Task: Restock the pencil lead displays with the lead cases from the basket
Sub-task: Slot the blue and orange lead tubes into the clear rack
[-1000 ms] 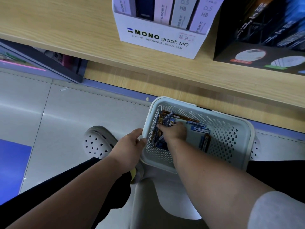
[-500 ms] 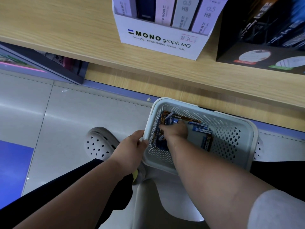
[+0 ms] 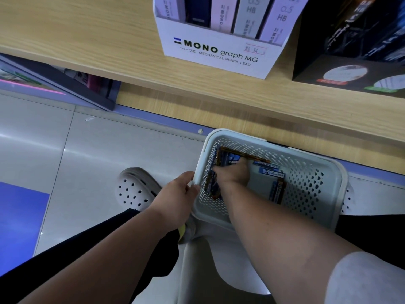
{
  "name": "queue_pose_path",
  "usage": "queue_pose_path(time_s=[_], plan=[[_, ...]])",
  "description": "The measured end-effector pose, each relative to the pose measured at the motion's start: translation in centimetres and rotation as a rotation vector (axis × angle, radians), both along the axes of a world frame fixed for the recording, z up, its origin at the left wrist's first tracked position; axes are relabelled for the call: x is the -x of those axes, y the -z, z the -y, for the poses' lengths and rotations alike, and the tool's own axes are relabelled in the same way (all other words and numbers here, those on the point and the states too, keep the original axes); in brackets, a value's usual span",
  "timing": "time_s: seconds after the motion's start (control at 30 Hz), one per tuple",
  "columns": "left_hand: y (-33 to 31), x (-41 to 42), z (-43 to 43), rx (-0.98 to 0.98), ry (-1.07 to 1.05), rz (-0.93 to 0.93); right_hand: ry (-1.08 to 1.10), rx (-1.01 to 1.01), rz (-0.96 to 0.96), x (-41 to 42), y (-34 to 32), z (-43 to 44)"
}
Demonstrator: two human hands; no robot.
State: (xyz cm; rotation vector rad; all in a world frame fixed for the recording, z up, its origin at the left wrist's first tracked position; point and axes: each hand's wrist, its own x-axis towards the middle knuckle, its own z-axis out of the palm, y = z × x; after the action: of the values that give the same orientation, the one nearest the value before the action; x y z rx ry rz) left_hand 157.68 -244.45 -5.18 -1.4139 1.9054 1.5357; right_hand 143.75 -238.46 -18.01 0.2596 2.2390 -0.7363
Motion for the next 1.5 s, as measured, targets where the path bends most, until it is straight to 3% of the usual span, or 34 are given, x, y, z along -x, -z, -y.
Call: queue_pose_path(time_s=[0.27,0.7,1.0,1.17,1.5], plan=[[0.0,0.0,0.0,0.013,0.026,0.007,-0.026,0.063,0.019,0.9,-0.2,-0.2],[0.2,-0.1,0.0,0.054,0.08,0.016,-0.38,0.069,0.054,2.9,-0.4,-2.0],[-0.3,0.2,0.0,0.096,0.112,0.026,-0.657,0.093,0.265,4.6,-1.6,-4.5],[-0.4,0.2,-0.2,0.112,0.101,0.035,-0.632,0.124,0.229,5.0,-1.6,-5.7],[-0.2,0.1,-0.2,0.117,0.105,0.024,-0.945,0.019,0.071,3.3,-0.7,-6.0]])
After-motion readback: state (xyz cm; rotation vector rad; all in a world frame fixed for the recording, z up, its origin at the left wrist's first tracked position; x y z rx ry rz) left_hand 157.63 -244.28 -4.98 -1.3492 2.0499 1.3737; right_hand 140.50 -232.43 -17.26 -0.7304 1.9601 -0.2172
